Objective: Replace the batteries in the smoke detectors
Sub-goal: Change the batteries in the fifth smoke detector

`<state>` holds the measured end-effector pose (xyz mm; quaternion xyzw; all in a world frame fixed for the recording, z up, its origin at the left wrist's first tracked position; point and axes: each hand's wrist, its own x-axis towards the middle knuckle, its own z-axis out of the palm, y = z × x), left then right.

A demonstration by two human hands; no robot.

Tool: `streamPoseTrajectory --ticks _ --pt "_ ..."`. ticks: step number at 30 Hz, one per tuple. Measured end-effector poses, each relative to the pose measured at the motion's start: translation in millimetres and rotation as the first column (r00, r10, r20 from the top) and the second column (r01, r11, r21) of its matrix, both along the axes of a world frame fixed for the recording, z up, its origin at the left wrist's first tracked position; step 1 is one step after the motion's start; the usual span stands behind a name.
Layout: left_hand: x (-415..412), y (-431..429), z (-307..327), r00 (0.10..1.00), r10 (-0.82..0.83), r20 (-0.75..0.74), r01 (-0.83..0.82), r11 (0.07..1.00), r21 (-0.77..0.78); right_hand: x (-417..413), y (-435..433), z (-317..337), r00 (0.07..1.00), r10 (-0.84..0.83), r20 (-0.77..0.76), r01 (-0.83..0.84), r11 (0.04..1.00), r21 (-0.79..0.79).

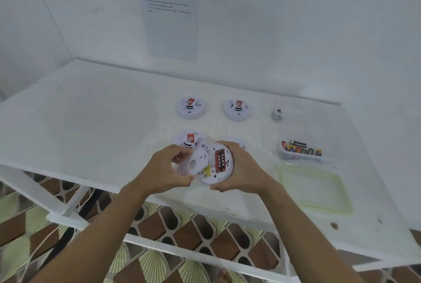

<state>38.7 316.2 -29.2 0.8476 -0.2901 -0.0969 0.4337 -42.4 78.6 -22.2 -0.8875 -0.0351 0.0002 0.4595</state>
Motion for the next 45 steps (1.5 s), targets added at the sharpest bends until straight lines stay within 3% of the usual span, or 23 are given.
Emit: streamPoseTrajectory --ticks 8,15,17,20,24,28,31,33,37,39,43,45 --pt "-5 9 -7 0.998 -0.062 -0.011 0.062 0.962 0.265 -24 -13 -1 0.992 -0.121 0.042 0.114 0.985 0.133" --pt "-11 13 -3 0.999 -0.044 -0.007 0.044 0.952 0.302 -36 -2 3 0.988 -0.148 0.046 0.131 0.959 0.252" --pt "-14 11 1 0.997 -0.046 0.054 0.031 0.969 0.246 -40 4 6 0.989 -0.148 0.028 0.133 0.942 0.307" --pt "-25 3 9 0.998 0.018 0.059 -0.020 0.999 0.026 -45 11 8 0.990 -0.140 0.007 0.126 0.911 0.392" --pt "-39 -17 25 0.964 0.027 -0.266 -0.079 0.979 -0.190 -45 21 9 0.979 -0.201 0.021 0.172 0.882 0.439" --pt "-41 -30 28 0.895 -0.029 -0.445 -0.103 0.958 -0.268 -45 22 3 0.985 -0.173 0.017 0.143 0.863 0.484" --pt "-35 -33 26 0.864 -0.020 -0.504 -0.168 0.931 -0.325 -43 24 4 0.982 -0.173 -0.081 0.183 0.734 0.654" --pt "-32 -37 23 0.872 0.033 -0.489 -0.206 0.930 -0.304 -39 25 4 0.967 -0.205 -0.154 0.252 0.647 0.719" --pt "-32 -55 20 0.915 0.166 -0.368 -0.282 0.915 -0.290 -34 19 8 0.928 -0.312 -0.204 0.368 0.677 0.637" --pt "-35 -67 20 0.905 0.197 -0.378 -0.326 0.890 -0.318 -32 13 9 0.912 -0.362 -0.193 0.399 0.677 0.619" --pt "-49 -94 23 0.846 0.059 -0.530 -0.331 0.837 -0.435 -29 -2 12 0.826 -0.541 -0.157 0.500 0.575 0.648" --pt "-55 -108 26 0.855 0.004 -0.519 -0.285 0.839 -0.463 -30 -13 17 0.806 -0.561 -0.189 0.513 0.502 0.696"
